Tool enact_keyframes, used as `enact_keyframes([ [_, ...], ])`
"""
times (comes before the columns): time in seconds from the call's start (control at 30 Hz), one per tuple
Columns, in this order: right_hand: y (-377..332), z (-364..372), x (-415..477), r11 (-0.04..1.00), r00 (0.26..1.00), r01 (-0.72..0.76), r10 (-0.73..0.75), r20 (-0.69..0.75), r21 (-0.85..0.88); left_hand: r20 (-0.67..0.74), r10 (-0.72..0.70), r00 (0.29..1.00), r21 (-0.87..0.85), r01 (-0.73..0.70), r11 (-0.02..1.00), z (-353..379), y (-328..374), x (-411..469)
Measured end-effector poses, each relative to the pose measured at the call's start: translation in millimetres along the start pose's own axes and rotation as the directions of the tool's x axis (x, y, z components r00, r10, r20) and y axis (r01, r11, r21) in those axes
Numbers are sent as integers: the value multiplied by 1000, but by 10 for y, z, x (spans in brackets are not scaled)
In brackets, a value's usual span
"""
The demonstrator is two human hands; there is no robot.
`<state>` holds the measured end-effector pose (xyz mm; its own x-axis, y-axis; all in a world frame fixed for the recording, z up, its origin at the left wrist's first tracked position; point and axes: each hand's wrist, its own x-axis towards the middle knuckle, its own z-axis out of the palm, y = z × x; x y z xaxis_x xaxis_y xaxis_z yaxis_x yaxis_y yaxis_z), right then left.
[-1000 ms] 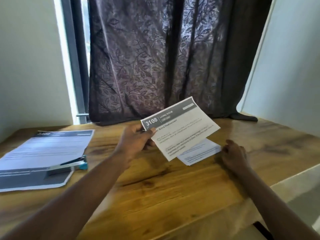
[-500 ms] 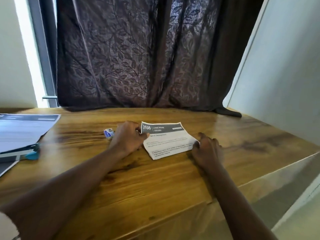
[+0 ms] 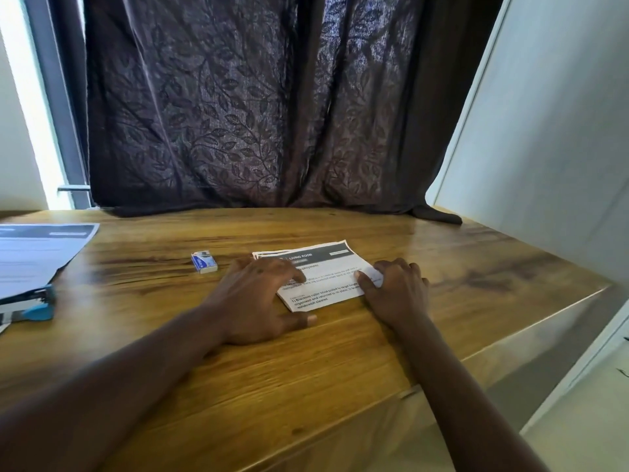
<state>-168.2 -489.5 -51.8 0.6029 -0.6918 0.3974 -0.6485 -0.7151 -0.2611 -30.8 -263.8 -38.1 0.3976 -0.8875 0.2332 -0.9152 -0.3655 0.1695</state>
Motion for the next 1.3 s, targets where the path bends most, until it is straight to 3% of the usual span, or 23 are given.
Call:
enact_keyframes([
  [0.67, 6, 5, 15, 999, 1000, 19, -19, -2, 36, -29, -101, 994, -140, 96, 985, 113, -91, 153],
  [0.77, 1, 3, 12, 998, 997, 38, -35, -67, 48, -65, -91, 994, -164, 79, 983, 89, -76, 127],
  [0.9, -46, -24, -67, 980, 961, 182, -161, -227, 78, -218, -97, 971, -330, 20, 944, -50, -42, -34],
  [1.07, -390, -75, -325, 875, 858, 455, -379, -347, 168, -417, -85, 905, -316, -56, 947, -406, -297, -514],
  [1.17, -815, -56, -499, 782, 794, 579, -477, -378, 230, -484, -136, 864, -253, 10, 967, -627, -713, -920],
  [1.3, -1557, -21, -646, 668, 772, 635, -564, -293, 388, -546, -300, 782, -171, 246, 954, -920, -1340, -1467],
])
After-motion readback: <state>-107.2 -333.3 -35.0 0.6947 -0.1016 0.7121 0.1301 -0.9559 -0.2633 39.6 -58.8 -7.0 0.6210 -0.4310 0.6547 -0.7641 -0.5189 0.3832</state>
